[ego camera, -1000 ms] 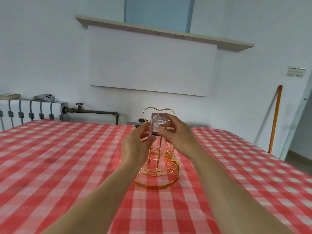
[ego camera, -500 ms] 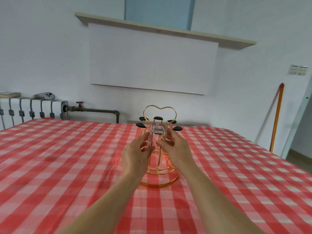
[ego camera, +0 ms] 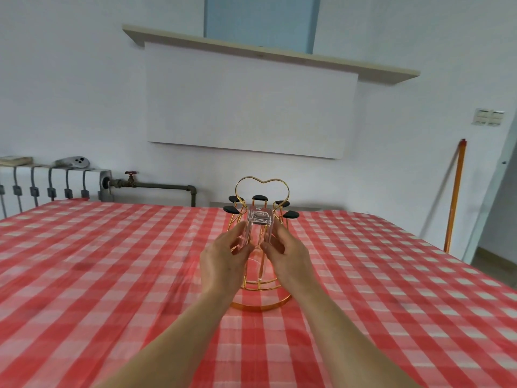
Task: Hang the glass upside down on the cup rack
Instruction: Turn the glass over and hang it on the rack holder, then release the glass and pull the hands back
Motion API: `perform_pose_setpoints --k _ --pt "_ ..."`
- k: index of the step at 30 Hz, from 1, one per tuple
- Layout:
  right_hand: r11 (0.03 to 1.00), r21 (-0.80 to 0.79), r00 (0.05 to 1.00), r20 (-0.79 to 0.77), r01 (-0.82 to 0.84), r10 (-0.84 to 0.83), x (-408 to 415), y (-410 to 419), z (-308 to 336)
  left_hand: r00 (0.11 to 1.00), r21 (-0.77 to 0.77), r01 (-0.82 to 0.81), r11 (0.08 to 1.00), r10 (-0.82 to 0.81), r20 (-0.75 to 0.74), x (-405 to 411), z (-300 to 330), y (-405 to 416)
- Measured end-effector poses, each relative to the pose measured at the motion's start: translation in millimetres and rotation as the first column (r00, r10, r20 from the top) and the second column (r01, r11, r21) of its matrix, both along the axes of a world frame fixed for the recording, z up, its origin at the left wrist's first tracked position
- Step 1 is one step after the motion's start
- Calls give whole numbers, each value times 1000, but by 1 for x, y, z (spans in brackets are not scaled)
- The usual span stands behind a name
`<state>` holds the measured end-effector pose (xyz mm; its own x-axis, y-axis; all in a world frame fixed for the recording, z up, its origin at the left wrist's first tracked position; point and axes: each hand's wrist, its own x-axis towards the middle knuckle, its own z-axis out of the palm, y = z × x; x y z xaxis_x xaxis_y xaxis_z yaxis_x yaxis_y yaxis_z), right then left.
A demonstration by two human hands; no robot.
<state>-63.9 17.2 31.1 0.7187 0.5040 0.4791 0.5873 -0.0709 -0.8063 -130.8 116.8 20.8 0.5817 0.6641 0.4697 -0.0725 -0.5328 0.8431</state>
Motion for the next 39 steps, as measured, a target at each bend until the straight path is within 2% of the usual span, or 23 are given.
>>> perform_pose_setpoints --k 5,9,12,14,16,18,21,26,39 --pt "1000 15 999 -42 -9 9 3 -8 1 999 14 14 1000 -15 29 -6 0 3" --pt "979 176 994 -56 99 -90 7 -35 2 979 4 -103 995 100 179 -22 7 16" --pt "930 277 968 -127 243 -215 19 -42 2 971 -185 -64 981 104 217 -21 10 31" --pt "943 194 951 -208 271 -231 27 -37 1 990 -326 20 945 28 141 -12 10 35" --pt "968 96 924 -332 232 -189 33 -27 -1 995 -482 98 871 -76 65 -1 9 34" --pt "984 72 895 -430 164 -118 34 -16 -4 989 -543 135 829 -144 26 11 5 33" --pt "992 43 886 -455 119 -87 36 -4 -4 982 -550 146 823 -187 -19 22 2 30" --pt "994 -52 927 -361 91 -104 34 2 -1 976 -510 147 848 -208 -64 29 0 25" --pt "988 113 898 -438 104 -44 30 20 -11 956 -542 267 797 -289 46 40 -5 20"
